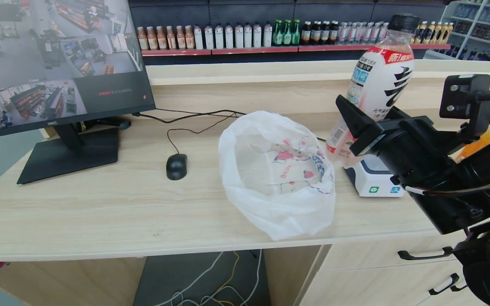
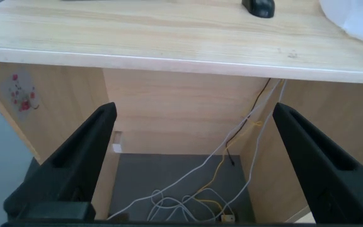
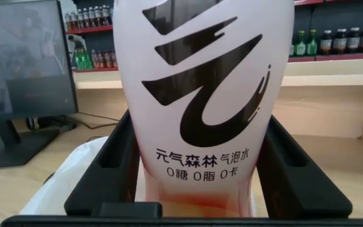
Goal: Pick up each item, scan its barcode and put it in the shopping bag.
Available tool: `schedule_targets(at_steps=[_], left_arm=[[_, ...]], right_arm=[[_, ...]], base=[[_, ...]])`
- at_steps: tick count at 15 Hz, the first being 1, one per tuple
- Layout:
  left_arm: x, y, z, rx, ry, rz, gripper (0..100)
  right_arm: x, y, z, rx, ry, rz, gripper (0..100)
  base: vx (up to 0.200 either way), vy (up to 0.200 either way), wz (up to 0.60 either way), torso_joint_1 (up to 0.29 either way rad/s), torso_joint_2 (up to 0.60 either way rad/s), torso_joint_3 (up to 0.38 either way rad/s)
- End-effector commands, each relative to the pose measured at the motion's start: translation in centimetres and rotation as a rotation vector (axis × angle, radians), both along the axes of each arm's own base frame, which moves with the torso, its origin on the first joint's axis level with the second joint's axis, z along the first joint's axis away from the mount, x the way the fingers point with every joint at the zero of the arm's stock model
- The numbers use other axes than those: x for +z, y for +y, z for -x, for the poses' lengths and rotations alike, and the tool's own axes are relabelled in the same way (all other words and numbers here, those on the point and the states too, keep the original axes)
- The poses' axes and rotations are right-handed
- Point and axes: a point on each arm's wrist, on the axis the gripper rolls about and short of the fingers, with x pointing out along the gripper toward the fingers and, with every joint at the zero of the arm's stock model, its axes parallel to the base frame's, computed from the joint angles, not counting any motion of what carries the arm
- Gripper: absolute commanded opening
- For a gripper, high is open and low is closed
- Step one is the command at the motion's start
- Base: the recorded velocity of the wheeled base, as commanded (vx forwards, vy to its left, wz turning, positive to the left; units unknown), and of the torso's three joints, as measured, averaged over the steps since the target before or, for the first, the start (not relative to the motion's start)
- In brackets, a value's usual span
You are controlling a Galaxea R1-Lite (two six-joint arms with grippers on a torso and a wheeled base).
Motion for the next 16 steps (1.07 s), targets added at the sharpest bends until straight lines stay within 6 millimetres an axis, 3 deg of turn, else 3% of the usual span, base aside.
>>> schedule_targets(at_steps=[1, 8, 13, 16], left_arm=[[0.0, 0.0, 0.0, 0.000, 0.000, -0.001, 100], [0.0, 0.0, 0.0, 0.000, 0.001, -0.002, 100], [0.0, 0.0, 0.0, 0.000, 0.000, -0.004, 100], [0.0, 0.0, 0.0, 0.000, 0.000, -0.004, 100]], right_arm=[[0.0, 0.0, -0.1, -0.002, -0.003, -0.001, 0], [0.3, 0.8, -1.3, -0.003, -0.022, -0.004, 0], [0.2, 2.2, -3.4, 0.002, -0.038, -0.015, 0], [1.6, 3.8, -5.7, 0.023, -0.119, -0.047, 0]], base=[[0.000, 0.200, 0.00, 0.002, 0.00, 0.002], [0.000, 0.029, 0.00, 0.000, 0.00, 0.000], [0.000, 0.000, 0.00, 0.000, 0.00, 0.000], [0.000, 0.000, 0.00, 0.000, 0.00, 0.000]])
